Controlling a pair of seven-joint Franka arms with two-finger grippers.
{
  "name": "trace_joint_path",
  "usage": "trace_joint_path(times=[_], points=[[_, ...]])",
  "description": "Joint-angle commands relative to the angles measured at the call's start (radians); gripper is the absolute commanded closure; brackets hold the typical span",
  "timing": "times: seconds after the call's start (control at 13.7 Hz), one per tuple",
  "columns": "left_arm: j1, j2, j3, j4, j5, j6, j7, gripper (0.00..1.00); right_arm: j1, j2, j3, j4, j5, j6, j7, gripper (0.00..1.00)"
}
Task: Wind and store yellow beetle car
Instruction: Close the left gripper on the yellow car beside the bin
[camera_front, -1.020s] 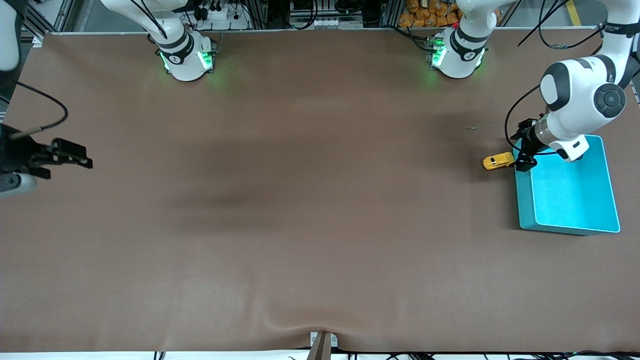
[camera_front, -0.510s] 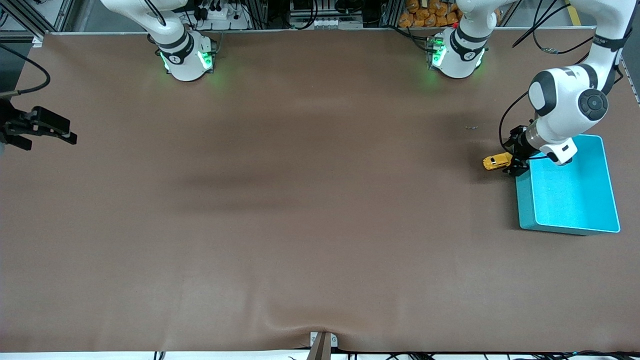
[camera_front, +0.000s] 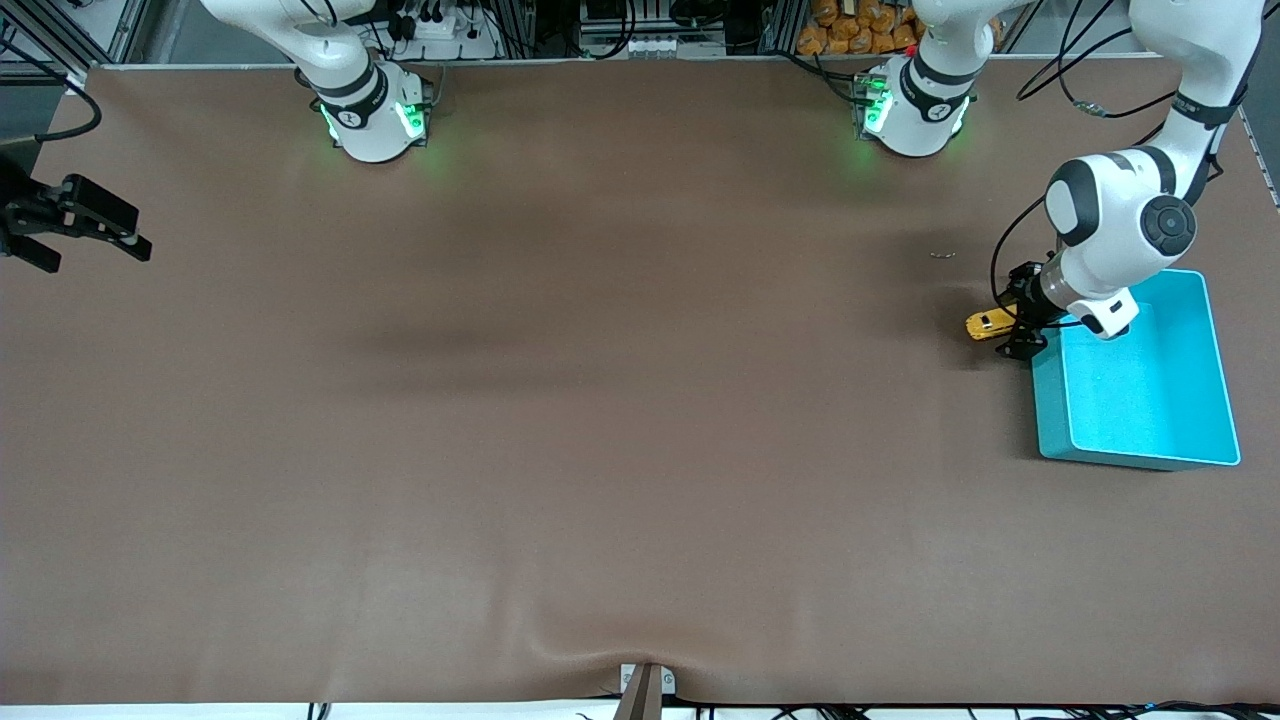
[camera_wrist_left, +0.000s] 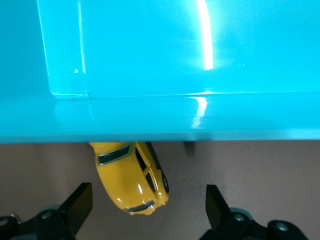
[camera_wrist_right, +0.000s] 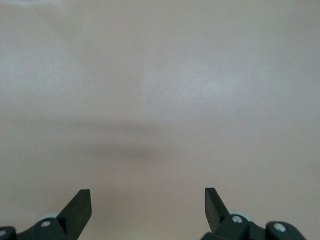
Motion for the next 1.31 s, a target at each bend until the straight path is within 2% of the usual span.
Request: trace_joint_path(times=[0.0, 0.22, 0.29, 0.36, 0.44, 0.95, 1.24], points=[[0.008, 0.022, -0.001, -0.014, 0.013, 0.056, -0.015, 0.00, 0.013, -0.019, -0.005, -0.018, -0.024, 0.014, 0.022, 0.00], [0.015, 0.042, 0.000, -0.019, 0.013, 0.087, -0.015, 0.00, 0.009, -0.009, -0.007, -0.001, -0.026, 0.014, 0.024, 0.00], [0.018, 0.048, 0.000, -0.020, 0.013, 0.107, -0.015, 0.27, 0.010, -0.007, -0.007, 0.002, -0.029, 0.014, 0.022, 0.00], [0.020, 0.053, 0.000, -0.020, 0.013, 0.113, -0.015, 0.72, 0.010, -0.007, -0.007, 0.005, -0.030, 0.014, 0.024, 0.00], [0.020, 0.051, 0.002, -0.019, 0.013, 0.113, -0.016, 1.00, 0.006, -0.007, -0.007, 0.011, -0.029, 0.014, 0.025, 0.00], [0.031, 0.019, -0.009, -0.017, 0.016, 0.111, -0.015, 1.00, 0.009, -0.003, -0.009, 0.009, -0.030, -0.001, 0.028, 0.00], [-0.029, -0.022, -0.021, -0.016, 0.019, 0.095, -0.015, 1.00, 0.001, -0.001, -0.012, 0.011, -0.029, -0.001, 0.030, 0.00]])
